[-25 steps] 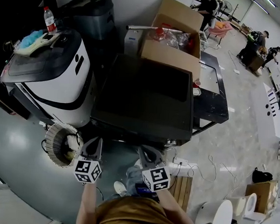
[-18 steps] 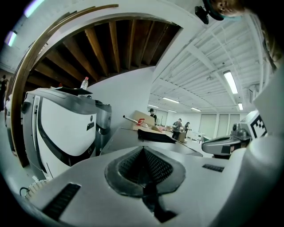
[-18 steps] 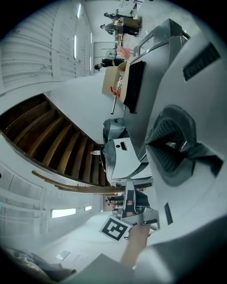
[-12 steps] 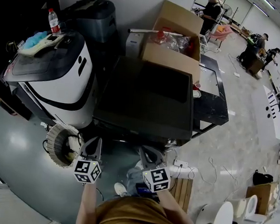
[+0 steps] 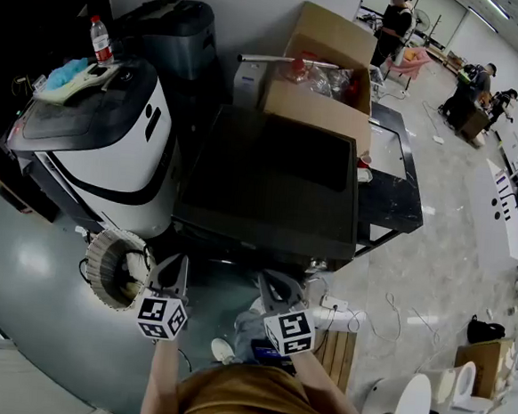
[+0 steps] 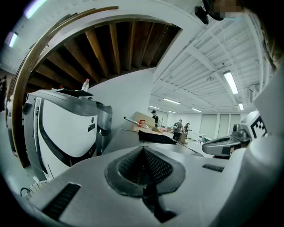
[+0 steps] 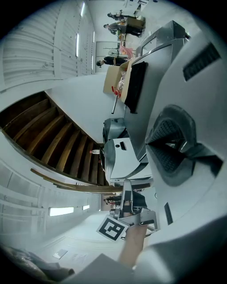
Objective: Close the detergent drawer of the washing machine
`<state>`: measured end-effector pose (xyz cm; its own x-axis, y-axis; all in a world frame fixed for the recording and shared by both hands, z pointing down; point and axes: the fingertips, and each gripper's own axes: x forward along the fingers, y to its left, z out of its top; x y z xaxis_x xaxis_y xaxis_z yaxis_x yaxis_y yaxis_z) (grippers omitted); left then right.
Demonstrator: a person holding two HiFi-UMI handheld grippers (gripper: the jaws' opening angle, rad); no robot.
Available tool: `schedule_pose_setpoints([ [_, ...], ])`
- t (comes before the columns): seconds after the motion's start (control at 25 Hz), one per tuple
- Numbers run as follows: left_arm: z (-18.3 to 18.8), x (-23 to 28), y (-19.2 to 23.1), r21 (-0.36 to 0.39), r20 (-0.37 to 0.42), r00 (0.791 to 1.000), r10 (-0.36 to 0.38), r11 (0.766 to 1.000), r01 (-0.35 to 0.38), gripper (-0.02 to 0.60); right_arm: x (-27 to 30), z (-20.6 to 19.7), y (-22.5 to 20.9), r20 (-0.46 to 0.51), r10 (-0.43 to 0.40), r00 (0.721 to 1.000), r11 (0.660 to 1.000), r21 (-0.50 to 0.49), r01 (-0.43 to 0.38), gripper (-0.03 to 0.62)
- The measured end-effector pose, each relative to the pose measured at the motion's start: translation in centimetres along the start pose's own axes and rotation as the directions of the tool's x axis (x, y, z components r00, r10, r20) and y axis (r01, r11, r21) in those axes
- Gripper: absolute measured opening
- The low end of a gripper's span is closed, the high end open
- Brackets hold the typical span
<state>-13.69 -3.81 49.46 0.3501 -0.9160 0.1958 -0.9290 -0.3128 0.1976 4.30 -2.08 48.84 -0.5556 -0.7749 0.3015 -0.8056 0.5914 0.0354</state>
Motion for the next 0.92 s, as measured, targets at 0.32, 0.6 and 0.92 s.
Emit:
schedule_pose_setpoints([
  [0.32, -0.2, 0.2, 0.2, -0.007, -0.008, 1.0, 0.001, 1.0, -0.001, 0.025, 0.1, -0.2, -0.2, -0.011, 0.002, 1.0, 1.0, 0.004, -0.002, 0.012],
  [0.6, -0.5, 0.4, 0.2, -0.011, -0.013, 1.0, 0.003, 1.0, -0.003, 0.025, 0.2, -0.3, -0.5, -0.015, -0.001, 1.0, 1.0, 0.005, 0.001, 0.012],
  [0.92, -0.6, 1.0, 0.3, -0.009, -0.014, 1.0, -0.001, 1.0, 0.001, 0.025, 0.5, -0.3, -1.0, -0.013, -0.006, 1.0, 1.0, 0.008, 0.007, 0.012],
])
